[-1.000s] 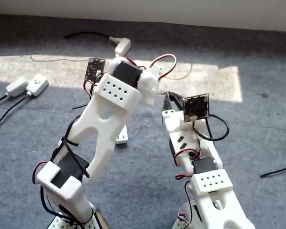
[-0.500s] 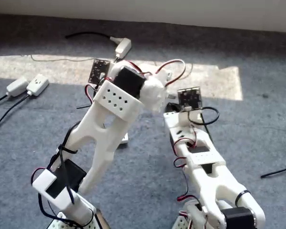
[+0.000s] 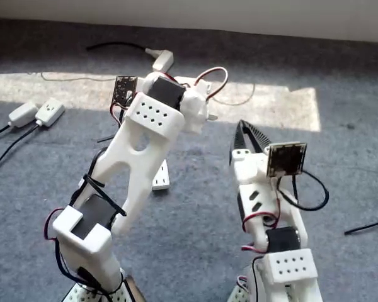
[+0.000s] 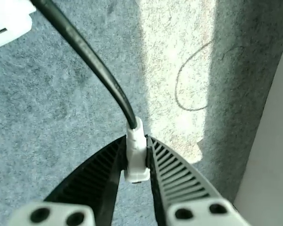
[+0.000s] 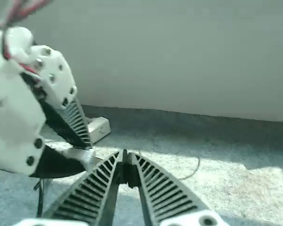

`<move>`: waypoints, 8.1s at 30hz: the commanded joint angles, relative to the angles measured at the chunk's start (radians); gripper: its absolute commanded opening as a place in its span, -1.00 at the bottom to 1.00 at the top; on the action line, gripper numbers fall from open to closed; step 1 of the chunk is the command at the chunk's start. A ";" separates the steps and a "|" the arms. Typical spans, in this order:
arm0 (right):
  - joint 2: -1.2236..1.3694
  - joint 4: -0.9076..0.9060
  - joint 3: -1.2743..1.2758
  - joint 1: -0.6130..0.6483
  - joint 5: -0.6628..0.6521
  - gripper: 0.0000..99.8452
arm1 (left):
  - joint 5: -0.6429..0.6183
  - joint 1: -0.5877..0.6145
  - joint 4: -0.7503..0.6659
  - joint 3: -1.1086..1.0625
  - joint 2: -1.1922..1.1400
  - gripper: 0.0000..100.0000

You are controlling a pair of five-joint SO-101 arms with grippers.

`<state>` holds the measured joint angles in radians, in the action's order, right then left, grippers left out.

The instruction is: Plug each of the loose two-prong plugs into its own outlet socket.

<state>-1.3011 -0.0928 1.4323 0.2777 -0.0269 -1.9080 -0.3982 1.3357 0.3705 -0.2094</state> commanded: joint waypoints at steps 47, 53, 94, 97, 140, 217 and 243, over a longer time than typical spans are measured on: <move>0.437 0.312 -0.127 -0.105 0.014 -0.98 | -0.005 -0.128 0.213 0.209 0.004 -0.98; 0.338 0.226 -0.125 -0.004 0.014 -0.98 | -0.005 -0.128 0.218 0.209 0.008 -0.98; 1.237 0.188 -0.535 0.042 0.012 -0.98 | -0.005 -0.124 0.213 0.461 0.185 -0.98; 1.239 0.185 -0.538 0.041 0.012 -0.98 | -0.005 -0.122 0.213 0.461 0.180 -0.98; 0.601 0.039 -0.101 -0.237 0.218 -0.98 | -0.002 0.099 0.333 0.309 -0.094 -0.98; 0.811 0.120 -0.139 -0.237 0.153 -0.98 | -0.012 0.054 -0.068 -0.745 0.386 -0.98; 0.535 0.116 -0.145 0.194 0.157 -0.98 | -0.011 0.018 -0.095 -0.714 0.386 -0.99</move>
<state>-0.6398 0.0023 1.3387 0.3621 0.1419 -1.9156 -0.3337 1.2513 -0.3782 0.1419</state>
